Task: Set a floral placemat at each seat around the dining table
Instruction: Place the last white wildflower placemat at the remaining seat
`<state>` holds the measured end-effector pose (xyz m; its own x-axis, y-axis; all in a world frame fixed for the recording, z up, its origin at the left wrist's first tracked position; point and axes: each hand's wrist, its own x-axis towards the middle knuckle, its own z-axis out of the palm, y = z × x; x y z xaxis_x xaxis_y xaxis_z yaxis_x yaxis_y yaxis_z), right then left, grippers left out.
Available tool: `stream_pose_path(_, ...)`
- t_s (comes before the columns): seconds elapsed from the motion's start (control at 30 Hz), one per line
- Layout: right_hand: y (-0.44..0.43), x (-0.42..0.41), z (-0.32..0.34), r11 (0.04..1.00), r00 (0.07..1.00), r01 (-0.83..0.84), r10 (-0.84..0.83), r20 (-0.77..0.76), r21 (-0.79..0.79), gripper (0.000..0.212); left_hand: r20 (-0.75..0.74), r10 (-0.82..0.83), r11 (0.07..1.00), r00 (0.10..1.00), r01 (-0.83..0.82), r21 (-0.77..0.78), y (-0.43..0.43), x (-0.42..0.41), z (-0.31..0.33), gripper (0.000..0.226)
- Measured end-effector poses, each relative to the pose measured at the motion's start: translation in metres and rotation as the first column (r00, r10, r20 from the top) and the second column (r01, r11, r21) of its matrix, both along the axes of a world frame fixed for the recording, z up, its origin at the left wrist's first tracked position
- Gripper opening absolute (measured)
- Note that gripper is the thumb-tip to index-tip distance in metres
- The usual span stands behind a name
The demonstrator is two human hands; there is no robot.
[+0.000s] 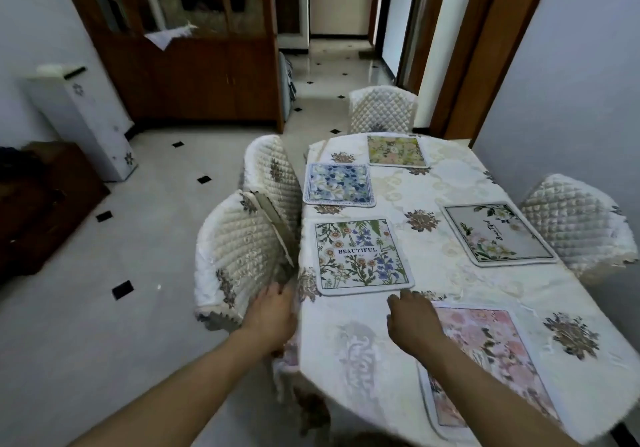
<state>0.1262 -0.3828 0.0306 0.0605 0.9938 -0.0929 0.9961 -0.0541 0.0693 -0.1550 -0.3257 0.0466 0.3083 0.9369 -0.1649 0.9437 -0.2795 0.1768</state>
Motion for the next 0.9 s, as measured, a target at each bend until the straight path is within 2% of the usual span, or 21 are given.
stream_pose_path(0.17,0.026,-0.033,0.011,1.0,0.999,-0.008,0.008,0.04,-0.007,0.026,0.006,-0.052,0.998,0.999,0.052,0.043,0.032,-0.032,0.009,0.035)
stream_pose_path(0.33,0.053,-0.038,-0.001,0.999,0.999,0.024,-0.023,0.033,-0.048,0.025,-0.032,-0.131,0.991,0.991,0.132,0.031,0.074,-0.033,0.003,0.051)
stream_pose_path(0.57,0.123,-0.065,-0.025,0.991,0.996,0.092,-0.092,0.006,-0.1,0.019,-0.177,-0.216,0.973,0.96,0.228,0.046,0.144,-0.049,-0.012,0.04)
stream_pose_path(0.77,0.179,-0.109,-0.031,0.978,0.987,0.16,-0.156,0.042,-0.133,0.031,-0.22,-0.294,0.953,0.93,0.303,0.01,0.209,-0.061,-0.016,0.035)
stream_pose_path(0.9,0.208,-0.13,-0.036,0.96,0.967,0.25,-0.242,0.083,-0.122,0.034,-0.22,-0.418,0.905,0.881,0.426,-0.011,0.256,-0.065,-0.025,0.04)
